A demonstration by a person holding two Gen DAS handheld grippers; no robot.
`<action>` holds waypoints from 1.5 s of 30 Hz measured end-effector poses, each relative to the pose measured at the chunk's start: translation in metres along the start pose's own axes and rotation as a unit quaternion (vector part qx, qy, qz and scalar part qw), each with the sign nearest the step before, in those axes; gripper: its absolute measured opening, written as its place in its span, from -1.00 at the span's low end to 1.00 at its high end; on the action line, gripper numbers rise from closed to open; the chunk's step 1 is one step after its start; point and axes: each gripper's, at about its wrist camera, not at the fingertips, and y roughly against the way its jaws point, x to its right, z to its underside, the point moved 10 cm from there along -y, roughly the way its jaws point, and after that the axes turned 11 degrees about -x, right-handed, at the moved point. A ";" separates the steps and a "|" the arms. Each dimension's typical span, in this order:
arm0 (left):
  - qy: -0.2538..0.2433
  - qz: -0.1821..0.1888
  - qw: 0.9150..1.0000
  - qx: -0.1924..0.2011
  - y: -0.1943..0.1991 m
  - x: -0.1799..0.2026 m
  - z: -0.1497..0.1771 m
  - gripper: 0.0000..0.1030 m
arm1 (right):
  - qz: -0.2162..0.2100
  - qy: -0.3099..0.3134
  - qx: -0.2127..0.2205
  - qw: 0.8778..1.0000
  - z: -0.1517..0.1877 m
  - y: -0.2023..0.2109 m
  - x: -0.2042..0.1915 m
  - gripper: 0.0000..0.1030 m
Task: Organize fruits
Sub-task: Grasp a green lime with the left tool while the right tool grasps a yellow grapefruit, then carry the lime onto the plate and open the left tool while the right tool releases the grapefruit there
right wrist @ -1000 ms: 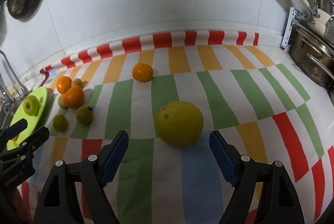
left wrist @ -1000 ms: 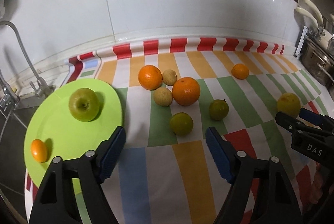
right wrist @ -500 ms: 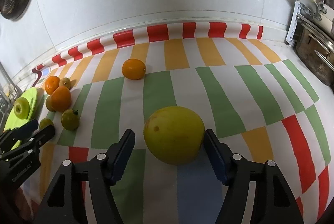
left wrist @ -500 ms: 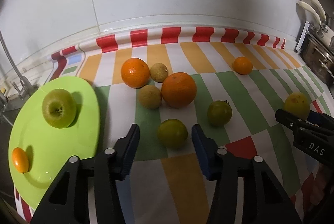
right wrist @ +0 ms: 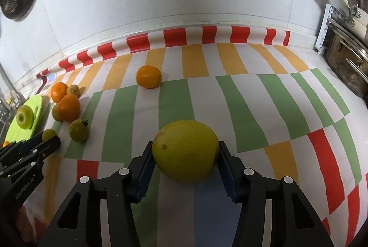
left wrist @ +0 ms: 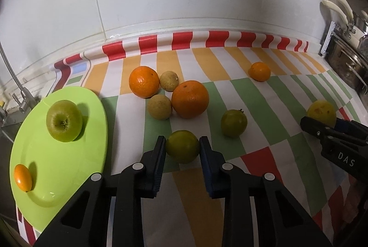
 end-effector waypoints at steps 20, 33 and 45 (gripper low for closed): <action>0.002 0.018 0.999 0.041 0.070 -0.001 0.021 -0.43 | -0.027 0.042 0.039 0.998 0.018 0.068 -0.039 0.03; 0.012 0.015 0.997 0.072 0.121 -0.025 0.043 -0.43 | -0.046 0.064 0.067 0.995 0.037 0.114 -0.076 0.03; 0.033 -0.001 0.995 0.097 0.155 -0.074 0.057 -0.43 | -0.071 0.092 0.084 0.990 0.044 0.136 -0.131 0.03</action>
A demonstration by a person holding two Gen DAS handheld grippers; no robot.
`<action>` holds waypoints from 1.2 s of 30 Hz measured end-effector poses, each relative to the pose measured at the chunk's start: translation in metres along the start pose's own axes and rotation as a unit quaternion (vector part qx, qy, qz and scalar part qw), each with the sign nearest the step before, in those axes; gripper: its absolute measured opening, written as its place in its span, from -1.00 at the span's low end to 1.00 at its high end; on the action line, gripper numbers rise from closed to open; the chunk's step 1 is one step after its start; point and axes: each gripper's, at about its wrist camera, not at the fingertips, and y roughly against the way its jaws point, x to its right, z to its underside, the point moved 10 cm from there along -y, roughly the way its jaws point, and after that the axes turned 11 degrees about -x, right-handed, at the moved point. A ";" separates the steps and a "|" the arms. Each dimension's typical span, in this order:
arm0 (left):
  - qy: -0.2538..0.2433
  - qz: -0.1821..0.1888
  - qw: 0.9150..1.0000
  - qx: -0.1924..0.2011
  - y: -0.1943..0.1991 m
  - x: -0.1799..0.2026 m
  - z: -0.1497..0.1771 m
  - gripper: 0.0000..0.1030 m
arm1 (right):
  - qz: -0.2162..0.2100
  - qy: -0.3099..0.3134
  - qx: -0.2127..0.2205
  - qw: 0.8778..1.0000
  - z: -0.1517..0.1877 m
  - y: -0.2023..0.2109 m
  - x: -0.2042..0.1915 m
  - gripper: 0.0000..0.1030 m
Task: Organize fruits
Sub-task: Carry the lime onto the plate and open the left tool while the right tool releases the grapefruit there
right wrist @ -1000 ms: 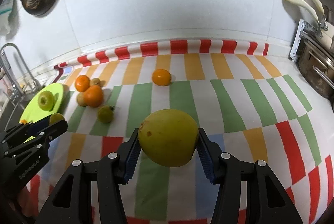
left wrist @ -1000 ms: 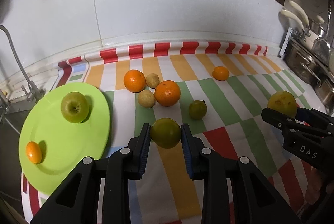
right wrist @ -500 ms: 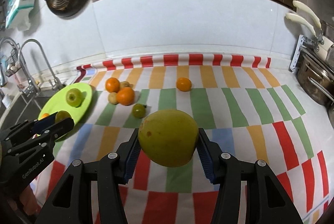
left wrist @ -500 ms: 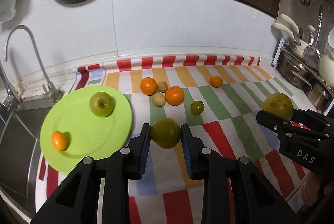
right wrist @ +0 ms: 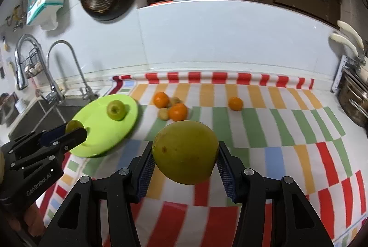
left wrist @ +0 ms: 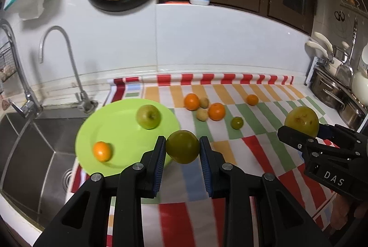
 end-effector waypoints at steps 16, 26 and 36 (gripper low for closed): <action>0.014 -0.028 0.999 0.007 0.012 -0.082 0.001 -0.43 | -0.027 0.039 0.027 0.999 -0.019 -0.005 -0.089 -0.04; 0.001 -0.009 0.999 -0.032 -0.013 -0.089 0.022 -0.43 | -0.012 0.035 -0.014 0.999 0.004 -0.039 -0.097 0.25; 0.014 -0.010 0.996 -0.082 -0.035 -0.103 0.049 -0.43 | -0.090 0.039 -0.085 0.991 0.030 -0.071 -0.125 0.25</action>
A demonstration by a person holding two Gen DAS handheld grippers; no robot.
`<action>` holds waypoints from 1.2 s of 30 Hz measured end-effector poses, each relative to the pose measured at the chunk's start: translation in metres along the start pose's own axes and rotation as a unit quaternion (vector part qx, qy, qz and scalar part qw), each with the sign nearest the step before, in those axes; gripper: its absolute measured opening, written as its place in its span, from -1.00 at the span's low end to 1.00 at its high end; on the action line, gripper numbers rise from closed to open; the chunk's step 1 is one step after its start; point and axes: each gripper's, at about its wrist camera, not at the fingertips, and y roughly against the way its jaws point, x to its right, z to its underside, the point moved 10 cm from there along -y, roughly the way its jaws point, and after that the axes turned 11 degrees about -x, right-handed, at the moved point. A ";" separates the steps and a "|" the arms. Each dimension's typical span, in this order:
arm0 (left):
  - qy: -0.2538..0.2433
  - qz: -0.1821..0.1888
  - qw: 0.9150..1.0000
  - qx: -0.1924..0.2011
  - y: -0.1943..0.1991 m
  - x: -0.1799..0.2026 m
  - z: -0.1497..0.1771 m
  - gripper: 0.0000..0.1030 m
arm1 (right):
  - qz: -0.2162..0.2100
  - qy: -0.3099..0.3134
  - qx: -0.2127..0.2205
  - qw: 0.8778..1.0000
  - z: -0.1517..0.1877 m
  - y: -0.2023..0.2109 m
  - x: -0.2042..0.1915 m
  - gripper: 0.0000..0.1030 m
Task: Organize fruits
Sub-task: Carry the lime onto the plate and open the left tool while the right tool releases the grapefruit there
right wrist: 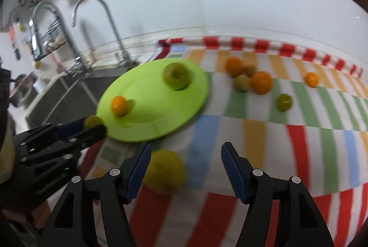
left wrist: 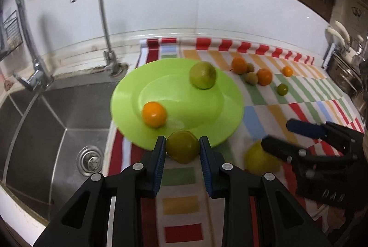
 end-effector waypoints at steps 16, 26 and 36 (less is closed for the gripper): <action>0.015 0.004 1.000 -0.015 -0.012 -0.009 0.009 -0.43 | 0.008 0.034 -0.075 0.997 0.027 -0.034 -0.011 -0.03; 0.000 0.007 1.000 0.022 0.006 -0.009 -0.015 -0.43 | 0.007 0.037 -0.024 0.999 -0.001 -0.006 -0.017 -0.03; -0.019 -0.020 0.998 0.049 -0.007 -0.032 -0.050 -0.43 | 0.004 0.070 0.005 0.998 -0.044 -0.014 -0.036 -0.03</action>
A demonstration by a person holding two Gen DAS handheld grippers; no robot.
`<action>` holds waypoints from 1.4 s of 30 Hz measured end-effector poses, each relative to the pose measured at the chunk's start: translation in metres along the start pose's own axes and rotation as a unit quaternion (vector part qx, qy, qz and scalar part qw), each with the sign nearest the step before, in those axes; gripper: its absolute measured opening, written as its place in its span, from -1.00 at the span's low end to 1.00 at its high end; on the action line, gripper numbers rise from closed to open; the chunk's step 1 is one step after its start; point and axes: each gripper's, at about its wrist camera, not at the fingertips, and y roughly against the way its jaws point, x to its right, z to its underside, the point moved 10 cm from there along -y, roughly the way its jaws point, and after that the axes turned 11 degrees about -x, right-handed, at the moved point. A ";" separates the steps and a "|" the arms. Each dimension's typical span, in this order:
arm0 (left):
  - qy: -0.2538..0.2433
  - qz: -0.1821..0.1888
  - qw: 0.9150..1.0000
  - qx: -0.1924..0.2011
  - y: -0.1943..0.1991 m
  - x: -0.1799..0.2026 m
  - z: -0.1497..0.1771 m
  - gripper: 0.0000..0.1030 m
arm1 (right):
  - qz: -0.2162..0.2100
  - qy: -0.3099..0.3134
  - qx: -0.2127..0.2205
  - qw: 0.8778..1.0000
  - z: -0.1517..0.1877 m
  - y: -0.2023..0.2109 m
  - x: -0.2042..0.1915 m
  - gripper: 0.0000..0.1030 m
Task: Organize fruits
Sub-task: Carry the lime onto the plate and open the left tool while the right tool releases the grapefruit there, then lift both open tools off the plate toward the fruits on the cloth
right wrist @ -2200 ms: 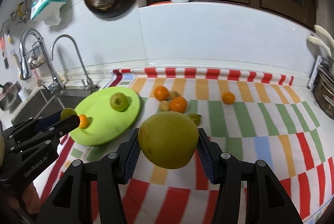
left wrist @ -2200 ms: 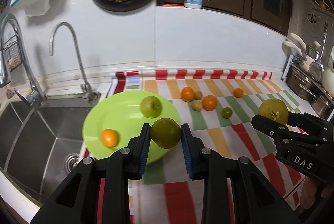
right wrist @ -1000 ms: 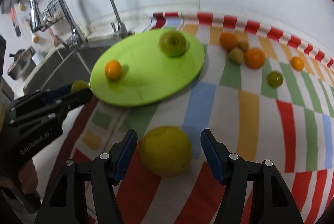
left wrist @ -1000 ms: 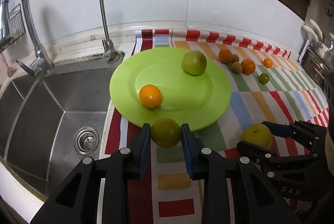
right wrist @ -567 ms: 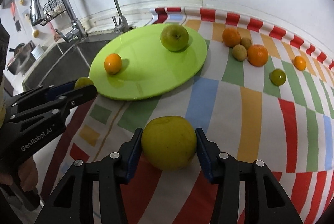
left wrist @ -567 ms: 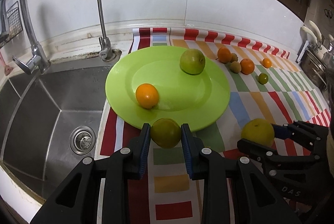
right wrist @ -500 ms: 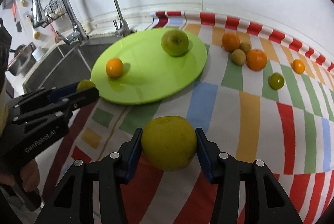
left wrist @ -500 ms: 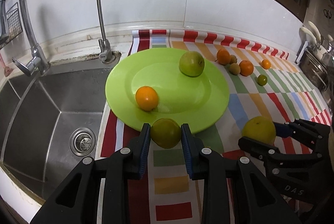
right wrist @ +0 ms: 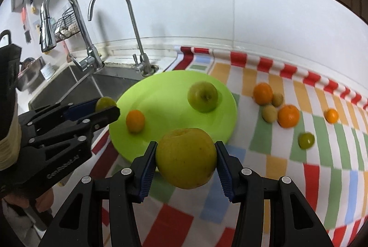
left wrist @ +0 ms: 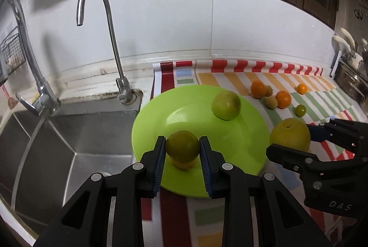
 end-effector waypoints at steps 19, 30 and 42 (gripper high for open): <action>-0.002 0.004 0.999 -0.039 -0.064 -0.014 -0.019 -0.42 | -0.003 0.022 -0.029 0.999 -0.031 -0.066 0.004 -0.03; 0.011 -0.006 1.000 -0.024 -0.042 -0.018 -0.020 -0.05 | 0.003 0.005 -0.005 1.000 -0.034 -0.050 0.009 0.07; 0.025 -0.001 1.000 0.001 0.008 0.001 -0.009 0.11 | 0.050 -0.035 0.040 0.997 -0.015 0.007 0.033 0.26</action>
